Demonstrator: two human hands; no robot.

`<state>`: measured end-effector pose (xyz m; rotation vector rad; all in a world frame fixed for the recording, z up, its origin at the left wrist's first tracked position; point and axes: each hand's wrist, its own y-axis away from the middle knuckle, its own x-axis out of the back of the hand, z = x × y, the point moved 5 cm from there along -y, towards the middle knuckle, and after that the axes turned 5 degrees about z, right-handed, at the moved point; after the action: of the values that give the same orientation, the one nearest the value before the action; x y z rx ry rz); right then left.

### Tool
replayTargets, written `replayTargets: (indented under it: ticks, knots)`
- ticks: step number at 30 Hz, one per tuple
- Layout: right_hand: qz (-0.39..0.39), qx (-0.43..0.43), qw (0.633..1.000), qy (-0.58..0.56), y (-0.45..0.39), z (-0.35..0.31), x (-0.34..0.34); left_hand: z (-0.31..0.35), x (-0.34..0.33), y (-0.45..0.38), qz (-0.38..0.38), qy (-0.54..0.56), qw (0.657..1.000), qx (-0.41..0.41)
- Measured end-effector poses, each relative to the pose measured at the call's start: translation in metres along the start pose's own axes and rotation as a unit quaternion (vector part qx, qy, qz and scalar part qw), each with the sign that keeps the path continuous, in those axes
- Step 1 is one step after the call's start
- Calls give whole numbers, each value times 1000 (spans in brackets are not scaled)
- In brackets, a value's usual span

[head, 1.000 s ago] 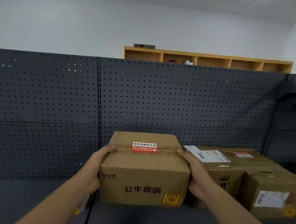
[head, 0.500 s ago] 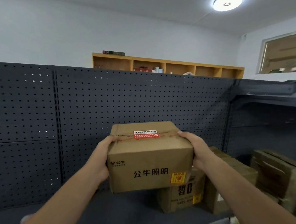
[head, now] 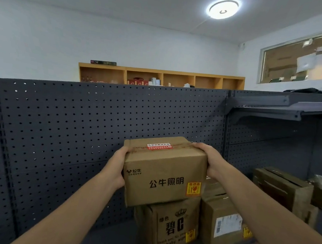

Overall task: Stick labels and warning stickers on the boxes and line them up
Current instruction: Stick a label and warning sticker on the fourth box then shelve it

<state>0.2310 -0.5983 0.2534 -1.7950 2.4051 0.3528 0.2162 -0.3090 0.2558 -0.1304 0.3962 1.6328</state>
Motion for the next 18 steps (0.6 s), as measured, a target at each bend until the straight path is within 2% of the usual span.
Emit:
replayTargets:
  ticks: [8,18]
  knots:
    - [-28,-41,997,60,-46,10,16,-30,-23,-14,25,11,1000,12]
    - [-47,-24,993,103,-72,14,30,-40,-29,-21,47,21,999,-11]
